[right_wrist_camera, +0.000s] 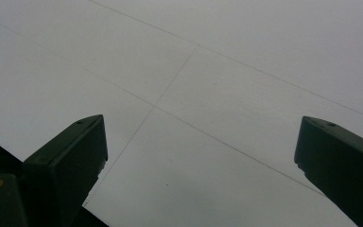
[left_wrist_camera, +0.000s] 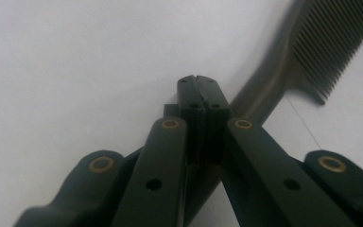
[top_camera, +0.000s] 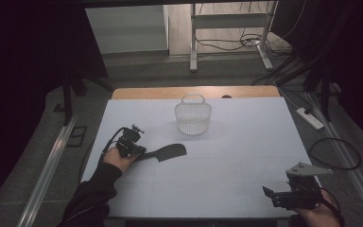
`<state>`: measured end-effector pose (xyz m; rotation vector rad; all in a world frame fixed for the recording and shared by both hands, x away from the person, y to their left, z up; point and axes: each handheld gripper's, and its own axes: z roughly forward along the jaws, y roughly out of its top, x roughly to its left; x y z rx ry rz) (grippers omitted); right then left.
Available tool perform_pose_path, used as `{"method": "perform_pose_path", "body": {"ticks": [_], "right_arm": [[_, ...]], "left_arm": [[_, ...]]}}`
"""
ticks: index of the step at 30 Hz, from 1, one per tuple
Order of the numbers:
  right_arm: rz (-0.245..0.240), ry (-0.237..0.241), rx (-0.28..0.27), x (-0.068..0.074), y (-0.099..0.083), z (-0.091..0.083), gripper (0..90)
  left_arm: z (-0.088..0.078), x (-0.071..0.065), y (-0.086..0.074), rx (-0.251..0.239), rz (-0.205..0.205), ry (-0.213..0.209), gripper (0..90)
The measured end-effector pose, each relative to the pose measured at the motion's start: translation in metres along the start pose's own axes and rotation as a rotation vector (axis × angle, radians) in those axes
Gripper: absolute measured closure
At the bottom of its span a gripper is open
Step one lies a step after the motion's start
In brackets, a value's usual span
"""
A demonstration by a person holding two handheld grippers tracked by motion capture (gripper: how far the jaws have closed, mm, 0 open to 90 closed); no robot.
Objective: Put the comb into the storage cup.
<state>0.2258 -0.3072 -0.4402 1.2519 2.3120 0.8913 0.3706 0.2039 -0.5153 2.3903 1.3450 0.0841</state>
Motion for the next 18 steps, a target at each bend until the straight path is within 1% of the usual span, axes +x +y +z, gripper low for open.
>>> {"method": "perform_pose_path", "body": {"ticks": [8, 18], "right_arm": [[-0.004, 0.000, -0.001, 0.001, 0.000, 0.000, 3.7], [-0.013, -0.001, 0.002, 0.001, 0.001, 0.000, 3.8]], "left_arm": [[-0.007, -0.012, -0.022, 0.009, -0.014, -0.017, 89.0], [-0.011, -0.030, -0.034, 0.033, -0.021, -0.029, 89.0]]}}
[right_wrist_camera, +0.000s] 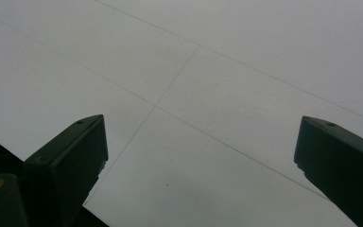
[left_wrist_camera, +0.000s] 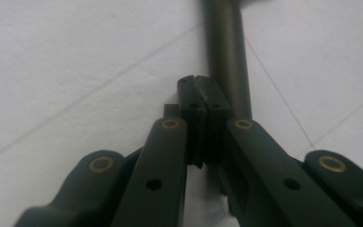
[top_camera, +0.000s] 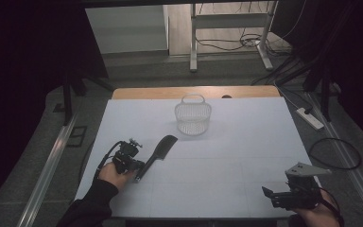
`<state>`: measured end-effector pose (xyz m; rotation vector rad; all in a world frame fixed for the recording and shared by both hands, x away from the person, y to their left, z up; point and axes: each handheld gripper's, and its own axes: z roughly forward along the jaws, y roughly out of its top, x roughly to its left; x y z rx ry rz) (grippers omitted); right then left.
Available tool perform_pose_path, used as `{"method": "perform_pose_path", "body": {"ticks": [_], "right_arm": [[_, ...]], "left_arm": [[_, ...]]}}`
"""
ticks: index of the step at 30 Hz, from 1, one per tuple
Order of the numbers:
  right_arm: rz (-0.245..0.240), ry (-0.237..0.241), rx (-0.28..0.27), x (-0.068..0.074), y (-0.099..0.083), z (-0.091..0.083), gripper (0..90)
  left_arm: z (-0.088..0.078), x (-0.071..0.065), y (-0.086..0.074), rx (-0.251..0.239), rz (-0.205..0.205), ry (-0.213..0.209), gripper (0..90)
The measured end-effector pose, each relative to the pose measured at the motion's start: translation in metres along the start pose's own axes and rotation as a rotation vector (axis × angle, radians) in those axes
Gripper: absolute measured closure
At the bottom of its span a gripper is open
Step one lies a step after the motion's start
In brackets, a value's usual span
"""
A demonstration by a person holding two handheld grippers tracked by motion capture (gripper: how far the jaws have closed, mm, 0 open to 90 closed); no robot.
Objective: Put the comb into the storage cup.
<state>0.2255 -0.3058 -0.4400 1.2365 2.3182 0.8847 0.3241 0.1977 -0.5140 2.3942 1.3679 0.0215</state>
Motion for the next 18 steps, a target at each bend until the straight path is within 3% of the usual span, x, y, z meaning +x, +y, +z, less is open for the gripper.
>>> {"method": "perform_pose_path", "body": {"ticks": [9, 18], "right_arm": [[-0.007, -0.001, 0.002, 0.000, 0.000, 0.000, 3.8], [-0.010, -0.002, 0.001, 0.001, 0.000, 0.000, 3.9]], "left_arm": [[-0.002, -0.003, -0.004, -0.001, -0.028, 0.006, 88.9], [-0.024, -0.007, -0.008, -0.111, -0.032, -0.021, 84.0]]}}
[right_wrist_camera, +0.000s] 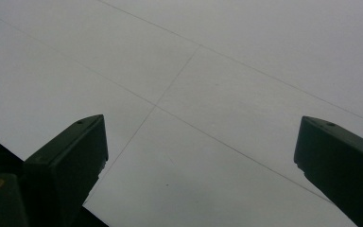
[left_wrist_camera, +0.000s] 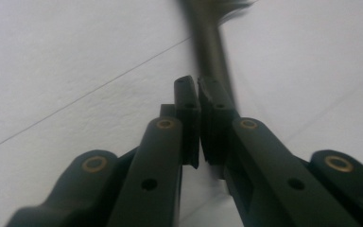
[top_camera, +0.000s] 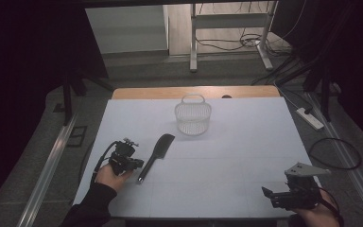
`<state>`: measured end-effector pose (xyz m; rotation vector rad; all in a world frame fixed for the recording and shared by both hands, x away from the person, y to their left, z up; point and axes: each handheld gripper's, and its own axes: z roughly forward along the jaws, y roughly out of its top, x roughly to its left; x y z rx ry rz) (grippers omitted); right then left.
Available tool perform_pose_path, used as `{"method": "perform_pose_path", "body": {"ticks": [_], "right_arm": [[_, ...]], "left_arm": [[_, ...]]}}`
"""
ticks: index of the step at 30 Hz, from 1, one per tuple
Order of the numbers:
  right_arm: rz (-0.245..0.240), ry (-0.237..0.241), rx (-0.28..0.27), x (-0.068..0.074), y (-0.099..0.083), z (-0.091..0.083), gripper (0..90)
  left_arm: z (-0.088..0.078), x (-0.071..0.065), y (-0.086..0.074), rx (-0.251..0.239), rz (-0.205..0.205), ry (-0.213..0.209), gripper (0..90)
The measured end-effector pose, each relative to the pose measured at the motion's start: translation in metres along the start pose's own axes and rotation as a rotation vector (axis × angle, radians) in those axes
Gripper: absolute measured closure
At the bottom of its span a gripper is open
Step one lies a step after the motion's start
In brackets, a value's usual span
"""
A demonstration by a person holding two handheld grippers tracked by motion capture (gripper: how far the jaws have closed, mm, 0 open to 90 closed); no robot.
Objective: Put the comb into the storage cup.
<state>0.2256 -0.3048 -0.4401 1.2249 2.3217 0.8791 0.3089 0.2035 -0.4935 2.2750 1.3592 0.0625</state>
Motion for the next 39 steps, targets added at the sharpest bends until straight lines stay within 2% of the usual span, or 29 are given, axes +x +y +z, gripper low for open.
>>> {"method": "perform_pose_path", "body": {"ticks": [3, 4, 5, 8, 10, 12, 15, 18, 19, 20, 21, 22, 26, 30, 39], "right_arm": [[-0.001, -0.003, -0.003, 0.000, 0.000, 0.000, 3.9], [-0.002, -0.003, -0.003, 0.000, 0.000, 0.000, 3.8], [-0.002, -0.004, -0.004, 0.001, 0.000, 0.000, 3.8], [-0.001, -0.005, -0.005, 0.001, 0.000, -0.001, 3.8], [-0.002, -0.005, -0.003, 0.001, 0.000, -0.001, 3.8], [-0.004, -0.005, -0.003, 0.001, 0.000, 0.000, 3.8], [-0.005, -0.005, -0.002, 0.001, 0.000, 0.000, 3.8], [-0.004, -0.006, -0.002, 0.001, 0.000, 0.000, 3.8], [-0.004, -0.006, -0.002, 0.001, 0.000, 0.000, 3.8], [-0.005, -0.005, -0.001, 0.001, 0.000, 0.000, 3.8], [-0.005, -0.004, -0.001, 0.001, 0.000, 0.000, 3.8], [-0.005, -0.004, -0.001, 0.001, 0.000, 0.000, 3.8], [-0.008, -0.005, 0.001, 0.001, 0.000, 0.000, 3.8], [-0.008, -0.005, 0.003, 0.001, 0.000, 0.000, 3.8], [-0.009, -0.005, 0.006, 0.001, 0.001, 0.001, 3.8]], "left_arm": [[-0.008, -0.004, -0.003, -0.036, -0.006, 0.004, 76.1], [-0.011, -0.005, -0.004, -0.049, -0.014, -0.002, 76.1], [-0.013, -0.005, -0.005, -0.059, -0.023, -0.006, 69.8], [-0.019, -0.005, -0.008, -0.083, -0.045, -0.045, 64.8], [-0.021, -0.006, -0.009, -0.091, -0.054, -0.047, 59.2], [-0.022, -0.007, -0.009, -0.091, -0.059, -0.036, 49.9], [-0.023, -0.009, -0.008, -0.090, -0.050, -0.031, 45.0], [-0.024, -0.011, -0.007, -0.096, -0.046, -0.018, 30.0], [-0.024, -0.012, -0.006, -0.095, -0.050, -0.016, 30.0], [-0.025, -0.013, -0.005, -0.093, -0.049, -0.015, 26.3], [-0.025, -0.013, -0.005, -0.093, -0.048, -0.014, 18.2], [-0.025, -0.014, -0.004, -0.088, -0.047, -0.009, 18.2], [-0.025, -0.016, -0.002, -0.083, -0.040, 0.011, 3.4], [-0.025, -0.019, 0.001, -0.077, -0.017, 0.015, 0.0], [-0.018, -0.026, 0.009, -0.064, 0.023, 0.038, 0.0]]}}
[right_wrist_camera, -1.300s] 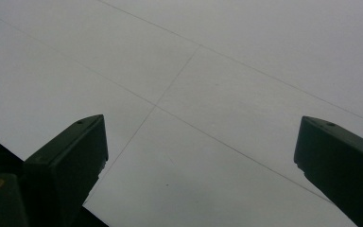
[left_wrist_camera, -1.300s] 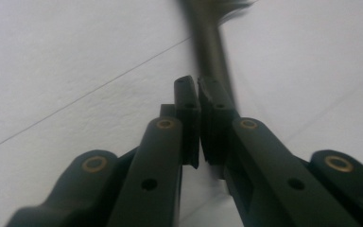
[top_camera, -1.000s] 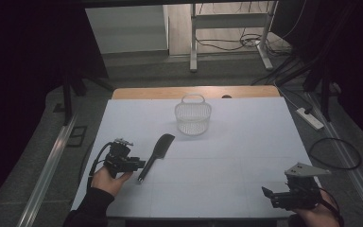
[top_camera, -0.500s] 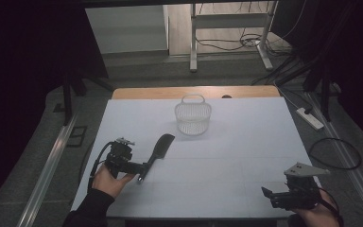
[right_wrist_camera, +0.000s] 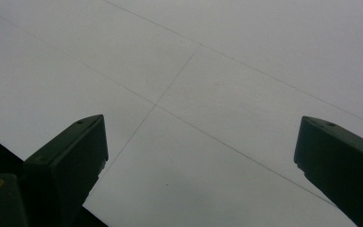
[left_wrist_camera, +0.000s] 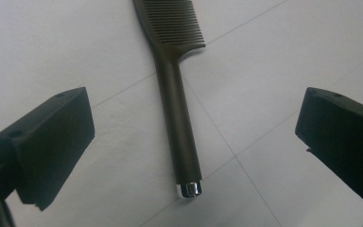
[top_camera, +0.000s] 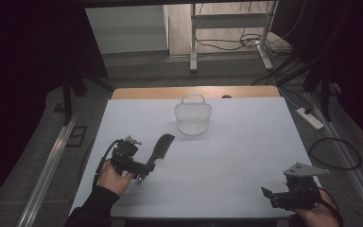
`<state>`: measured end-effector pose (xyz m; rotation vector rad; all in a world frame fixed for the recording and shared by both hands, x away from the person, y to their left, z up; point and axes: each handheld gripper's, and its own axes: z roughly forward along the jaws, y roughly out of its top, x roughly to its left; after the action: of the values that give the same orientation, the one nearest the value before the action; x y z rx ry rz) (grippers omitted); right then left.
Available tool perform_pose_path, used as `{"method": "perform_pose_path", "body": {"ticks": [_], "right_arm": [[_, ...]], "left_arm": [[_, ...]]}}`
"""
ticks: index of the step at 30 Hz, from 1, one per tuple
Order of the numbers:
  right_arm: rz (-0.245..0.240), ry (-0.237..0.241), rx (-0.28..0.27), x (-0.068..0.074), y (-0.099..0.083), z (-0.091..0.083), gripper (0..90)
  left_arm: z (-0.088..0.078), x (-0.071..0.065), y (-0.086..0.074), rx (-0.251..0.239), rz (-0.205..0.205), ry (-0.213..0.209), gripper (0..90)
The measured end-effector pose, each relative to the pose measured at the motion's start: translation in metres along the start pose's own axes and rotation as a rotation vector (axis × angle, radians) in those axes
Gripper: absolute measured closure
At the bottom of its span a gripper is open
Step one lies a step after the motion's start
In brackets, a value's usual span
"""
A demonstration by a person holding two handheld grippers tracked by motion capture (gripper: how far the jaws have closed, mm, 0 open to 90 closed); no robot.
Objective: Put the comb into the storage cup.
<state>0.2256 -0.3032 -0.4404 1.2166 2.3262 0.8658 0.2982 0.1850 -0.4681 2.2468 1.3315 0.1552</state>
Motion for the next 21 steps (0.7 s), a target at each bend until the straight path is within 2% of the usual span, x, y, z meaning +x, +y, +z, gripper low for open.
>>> {"method": "perform_pose_path", "body": {"ticks": [8, 13, 21], "right_arm": [[0.000, 0.001, 0.001, 0.000, 0.000, 0.000, 3.8], [-0.001, 0.001, 0.002, 0.000, 0.000, 0.000, 3.8], [-0.003, 0.003, 0.004, 0.000, 0.000, 0.000, 3.8]], "left_arm": [[0.007, -0.002, 0.004, 0.017, 0.004, 0.014, 0.0], [0.017, 0.000, 0.004, 0.050, 0.005, 0.028, 0.0], [0.037, 0.000, 0.003, 0.123, 0.008, 0.026, 0.0]]}}
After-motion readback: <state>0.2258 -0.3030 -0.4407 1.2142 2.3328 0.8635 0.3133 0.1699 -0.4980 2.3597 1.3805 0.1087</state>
